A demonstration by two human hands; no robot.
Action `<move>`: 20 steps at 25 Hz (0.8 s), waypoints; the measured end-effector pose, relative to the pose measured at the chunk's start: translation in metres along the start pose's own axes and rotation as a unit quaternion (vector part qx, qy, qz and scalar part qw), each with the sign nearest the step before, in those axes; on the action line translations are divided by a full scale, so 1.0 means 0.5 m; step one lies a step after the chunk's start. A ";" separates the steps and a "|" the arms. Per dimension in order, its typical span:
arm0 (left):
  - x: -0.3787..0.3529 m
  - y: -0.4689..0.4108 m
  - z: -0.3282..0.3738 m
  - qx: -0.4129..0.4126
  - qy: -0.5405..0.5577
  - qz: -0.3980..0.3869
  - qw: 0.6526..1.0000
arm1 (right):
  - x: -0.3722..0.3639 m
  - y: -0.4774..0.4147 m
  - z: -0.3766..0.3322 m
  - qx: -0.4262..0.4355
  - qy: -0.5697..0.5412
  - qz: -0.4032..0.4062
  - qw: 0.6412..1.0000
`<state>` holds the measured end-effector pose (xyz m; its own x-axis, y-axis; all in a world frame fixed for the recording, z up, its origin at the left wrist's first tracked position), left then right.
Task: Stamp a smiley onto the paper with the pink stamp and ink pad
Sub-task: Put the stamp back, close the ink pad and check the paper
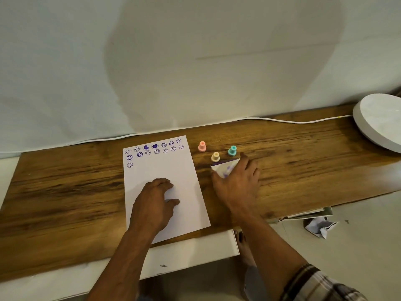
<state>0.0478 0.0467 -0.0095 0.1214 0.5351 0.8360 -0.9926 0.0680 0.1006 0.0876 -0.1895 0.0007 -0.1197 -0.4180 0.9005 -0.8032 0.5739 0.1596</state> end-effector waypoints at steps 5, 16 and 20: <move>0.000 0.000 -0.005 -0.001 0.002 0.000 1.000 | -0.014 0.001 -0.003 0.004 0.025 0.021 0.999; -0.001 -0.002 -0.005 -0.007 -0.001 0.007 1.000 | -0.016 -0.009 0.001 -0.008 0.024 0.011 1.000; 0.001 -0.004 -0.008 -0.010 -0.001 0.010 1.000 | -0.022 -0.011 0.006 -0.006 0.045 0.002 0.999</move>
<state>0.0499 0.0498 -0.0115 0.1024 0.5343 0.8391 -0.9945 0.0740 0.0742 0.0917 -0.1905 -0.0112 -0.0694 -0.3517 0.9335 -0.7953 0.5845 0.1611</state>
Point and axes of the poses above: each hand's wrist, its own y-axis away from the middle knuckle, its own x-axis out of the back of the hand, z = x × y, the point moved 4 cm from there along -y, towards the middle knuckle, and after that the axes turned 13 degrees about -x, right-handed, at the moved point
